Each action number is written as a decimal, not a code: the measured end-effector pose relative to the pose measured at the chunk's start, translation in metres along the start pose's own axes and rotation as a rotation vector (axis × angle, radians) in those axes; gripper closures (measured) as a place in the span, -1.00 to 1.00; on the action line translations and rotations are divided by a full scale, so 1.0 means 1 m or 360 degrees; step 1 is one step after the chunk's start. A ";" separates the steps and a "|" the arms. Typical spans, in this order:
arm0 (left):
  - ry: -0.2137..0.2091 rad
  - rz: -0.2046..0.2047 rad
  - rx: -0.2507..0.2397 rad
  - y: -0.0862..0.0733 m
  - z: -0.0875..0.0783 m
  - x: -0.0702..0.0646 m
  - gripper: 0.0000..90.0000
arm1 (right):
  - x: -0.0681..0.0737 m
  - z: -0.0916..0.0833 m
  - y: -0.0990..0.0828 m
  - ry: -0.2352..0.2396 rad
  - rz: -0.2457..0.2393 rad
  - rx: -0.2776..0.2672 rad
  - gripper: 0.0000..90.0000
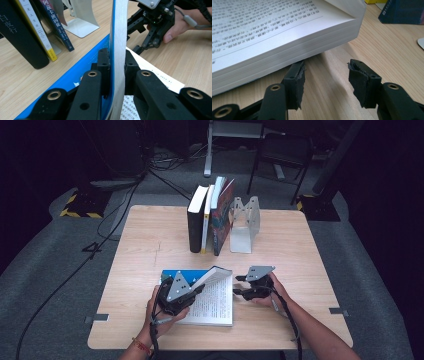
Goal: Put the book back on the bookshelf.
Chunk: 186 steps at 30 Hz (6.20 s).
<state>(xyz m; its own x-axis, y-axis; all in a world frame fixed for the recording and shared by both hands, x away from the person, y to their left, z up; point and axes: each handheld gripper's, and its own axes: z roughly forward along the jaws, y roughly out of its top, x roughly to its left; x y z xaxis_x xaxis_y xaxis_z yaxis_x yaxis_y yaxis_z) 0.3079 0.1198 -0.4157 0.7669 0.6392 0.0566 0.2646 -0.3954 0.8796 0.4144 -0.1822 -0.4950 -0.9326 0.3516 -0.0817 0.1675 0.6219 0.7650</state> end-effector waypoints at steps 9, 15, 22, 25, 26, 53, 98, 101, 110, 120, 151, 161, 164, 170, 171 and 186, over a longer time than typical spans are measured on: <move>-0.0008 -0.0035 -0.0065 0.003 -0.010 0.003 0.78 | 0.006 -0.013 0.006 0.0103 0.0009 -0.0221 0.45; -0.0030 -0.0066 -0.0092 0.001 -0.023 0.001 0.75 | 0.008 -0.024 0.013 0.0175 0.0032 -0.0306 0.46; 0.0007 -0.0096 -0.0136 -0.010 -0.040 0.000 0.67 | 0.017 -0.032 0.029 0.0215 0.0054 -0.0458 0.47; 0.0010 -0.0083 -0.0111 -0.017 -0.042 -0.006 0.65 | 0.022 -0.035 0.038 0.0193 0.0043 -0.0488 0.43; 0.0010 -0.0083 -0.0111 -0.017 -0.042 -0.006 0.62 | 0.022 -0.035 0.038 0.0193 0.0043 -0.0488 0.43; -0.0341 -0.0001 -0.0226 0.032 0.014 0.001 0.75 | 0.001 -0.080 0.050 0.0071 0.0011 -0.0667 0.53; -0.0020 -0.0064 -0.0100 -0.029 -0.010 -0.013 0.65 | 0.043 -0.084 0.100 0.0017 -0.0122 -0.0650 0.21; -0.0112 -0.0093 -0.0139 -0.026 -0.002 -0.008 0.69 | 0.037 -0.087 0.095 0.0031 -0.0091 -0.0662 0.26; -0.0272 -0.0046 -0.0174 -0.001 0.038 -0.007 0.74 | 0.022 -0.109 0.082 -0.0008 -0.0070 -0.0733 0.29; -0.0287 0.0007 -0.0172 0.012 0.052 -0.004 0.73 | 0.026 -0.120 0.076 -0.0145 -0.0098 -0.0668 0.20; -0.0224 0.0168 0.0249 -0.032 0.025 -0.031 -0.23 | 0.045 -0.061 0.049 -0.0092 -0.0042 -0.0413 0.00; -0.0070 0.0109 0.0304 -0.030 0.049 -0.055 -0.46 | 0.046 -0.046 0.045 -0.0107 -0.0029 -0.0386 -0.07; 0.0041 0.0066 0.0262 -0.027 0.059 -0.063 -0.48 | 0.045 -0.044 0.043 -0.0101 -0.0019 -0.0387 -0.10; 0.0139 -0.0040 0.0048 -0.020 0.057 -0.062 -0.29 | 0.040 -0.044 0.040 -0.0119 -0.0004 -0.0386 -0.14; 0.0137 -0.0062 0.0014 -0.018 0.056 -0.060 -0.24 | 0.038 -0.044 0.039 -0.0121 0.0001 -0.0384 -0.14; -0.0009 -0.0022 0.0038 -0.017 0.041 -0.031 0.28 | 0.022 -0.056 0.033 -0.0179 0.0022 -0.0367 -0.17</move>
<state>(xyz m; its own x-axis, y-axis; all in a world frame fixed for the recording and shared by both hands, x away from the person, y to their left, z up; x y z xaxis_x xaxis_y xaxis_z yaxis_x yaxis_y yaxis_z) 0.3035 0.0792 -0.4516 0.7667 0.6407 0.0419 0.2888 -0.4024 0.8687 0.3820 -0.1932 -0.4362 -0.8871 0.4425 -0.1312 0.0905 0.4454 0.8908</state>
